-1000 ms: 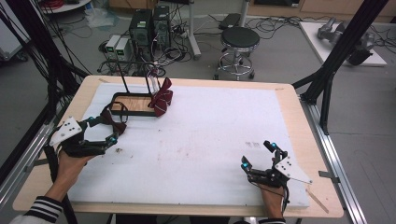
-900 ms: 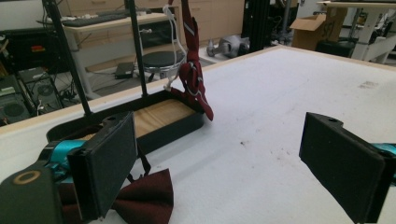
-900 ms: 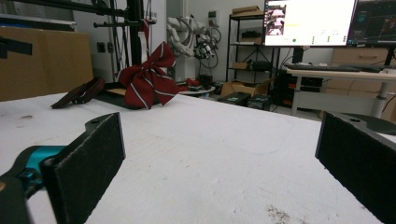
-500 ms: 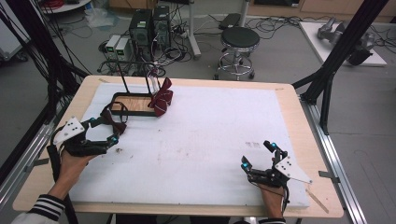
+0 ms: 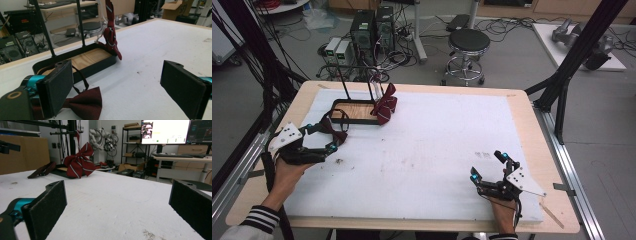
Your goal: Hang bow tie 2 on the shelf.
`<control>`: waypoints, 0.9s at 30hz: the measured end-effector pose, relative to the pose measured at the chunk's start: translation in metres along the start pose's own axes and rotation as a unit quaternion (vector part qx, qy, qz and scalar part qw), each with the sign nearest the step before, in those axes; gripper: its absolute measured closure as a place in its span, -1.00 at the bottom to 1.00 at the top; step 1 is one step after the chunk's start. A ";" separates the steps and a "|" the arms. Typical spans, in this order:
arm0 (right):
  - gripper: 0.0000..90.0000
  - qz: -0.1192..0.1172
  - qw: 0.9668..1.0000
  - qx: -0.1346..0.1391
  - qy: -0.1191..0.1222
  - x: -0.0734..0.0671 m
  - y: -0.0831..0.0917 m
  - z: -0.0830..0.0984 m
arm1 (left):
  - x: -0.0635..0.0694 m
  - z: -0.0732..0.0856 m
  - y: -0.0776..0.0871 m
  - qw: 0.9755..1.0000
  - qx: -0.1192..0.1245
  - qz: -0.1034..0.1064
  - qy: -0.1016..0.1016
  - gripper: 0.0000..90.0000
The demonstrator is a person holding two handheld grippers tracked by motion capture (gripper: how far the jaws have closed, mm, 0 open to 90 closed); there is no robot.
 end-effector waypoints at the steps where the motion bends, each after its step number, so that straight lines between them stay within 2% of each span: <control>1: -0.99 -0.001 1.000 0.000 0.000 0.000 0.000 0.000 | -0.002 -0.001 0.000 1.000 -0.004 -0.003 0.002 -0.74; 9: -0.99 -0.001 1.000 -0.001 -0.002 0.000 0.000 0.000 | -0.022 -0.009 -0.004 0.999 -0.030 -0.011 -0.001 -0.74; 13: -0.99 -0.002 1.000 -0.001 -0.003 0.000 0.000 0.000 | -0.033 -0.012 -0.007 0.999 -0.051 -0.013 -0.004 -0.74; 19: -0.99 -0.001 1.000 -0.002 -0.002 0.000 0.000 0.000 | -0.050 -0.016 -0.010 0.998 -0.067 -0.015 -0.003 -0.74; 27: -0.99 0.000 1.000 -0.003 -0.003 0.000 0.000 0.000 | -0.072 -0.011 -0.018 0.995 -0.100 -0.008 0.014 -0.74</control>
Point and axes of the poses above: each handheld gripper's, and its own axes: y roughly backward along the jaws, z roughly out of its underside, x roughly to its right, the point moved 6 cm from there along -y, roughly forward along the jaws, and after that the axes turned 7 degrees about y, right-handed, at the moved point
